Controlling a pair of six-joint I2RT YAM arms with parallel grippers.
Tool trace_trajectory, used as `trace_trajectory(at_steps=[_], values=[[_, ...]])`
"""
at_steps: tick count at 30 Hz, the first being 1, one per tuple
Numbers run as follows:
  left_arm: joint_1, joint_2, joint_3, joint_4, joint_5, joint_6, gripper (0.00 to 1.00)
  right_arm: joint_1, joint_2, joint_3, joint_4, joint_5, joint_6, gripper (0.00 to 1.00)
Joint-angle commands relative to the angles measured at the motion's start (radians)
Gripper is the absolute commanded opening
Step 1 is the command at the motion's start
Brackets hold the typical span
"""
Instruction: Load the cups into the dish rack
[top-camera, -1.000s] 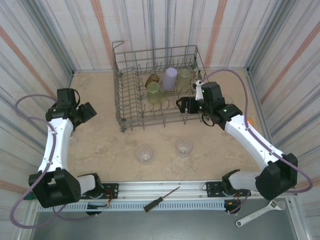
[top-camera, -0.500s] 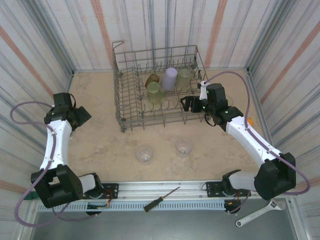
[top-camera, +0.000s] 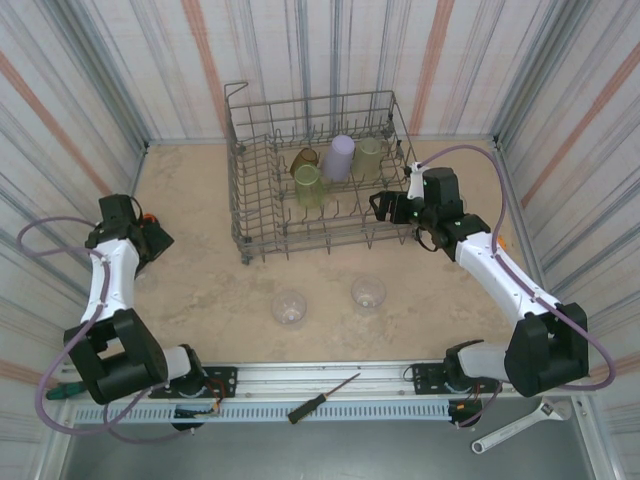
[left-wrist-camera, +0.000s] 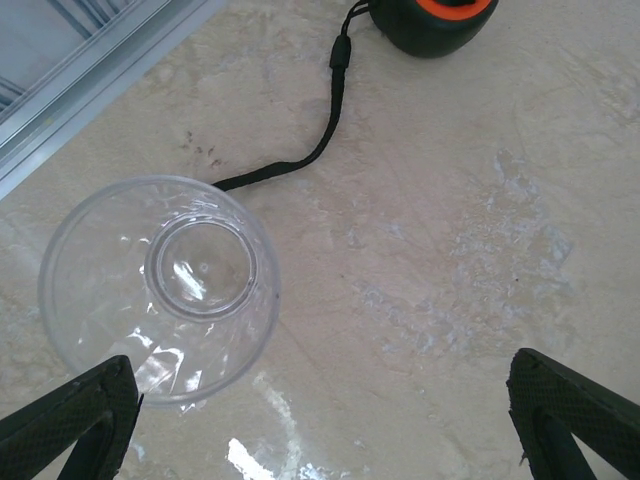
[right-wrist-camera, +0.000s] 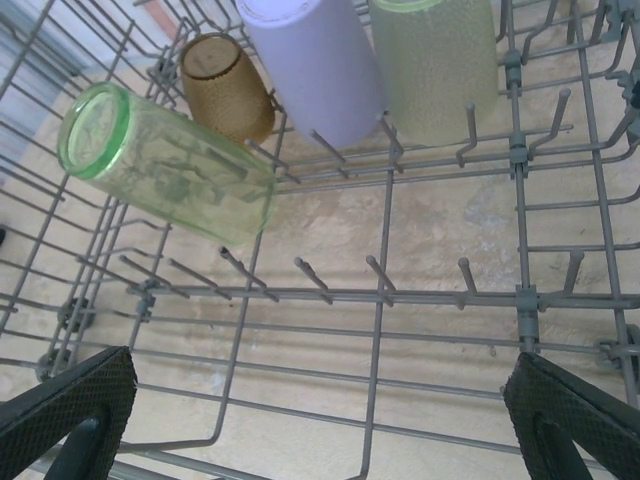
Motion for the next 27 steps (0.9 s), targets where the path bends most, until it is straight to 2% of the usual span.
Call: trace_trajectory(at_steps=[1, 8, 14, 21, 27], values=[[0.005, 0.029, -0.025, 0.03, -0.037, 0.013, 0.98, -0.004, 0.003, -0.005, 0.032, -0.025, -0.012, 0.99], [0.005, 0.072, -0.034, 0.067, -0.07, 0.008, 0.94, -0.012, -0.007, -0.009, 0.019, -0.022, -0.015, 0.99], [0.004, 0.094, -0.046, 0.101, -0.067, 0.016, 0.86, -0.012, -0.01, -0.008, 0.023, -0.019, -0.015, 0.99], [0.004, 0.147, -0.042, 0.129, -0.067, 0.022, 0.65, -0.015, -0.017, -0.008, 0.014, -0.017, -0.012, 0.99], [0.004, 0.198, -0.04, 0.153, -0.05, 0.021, 0.35, -0.017, -0.021, -0.008, 0.012, -0.012, -0.013, 0.99]])
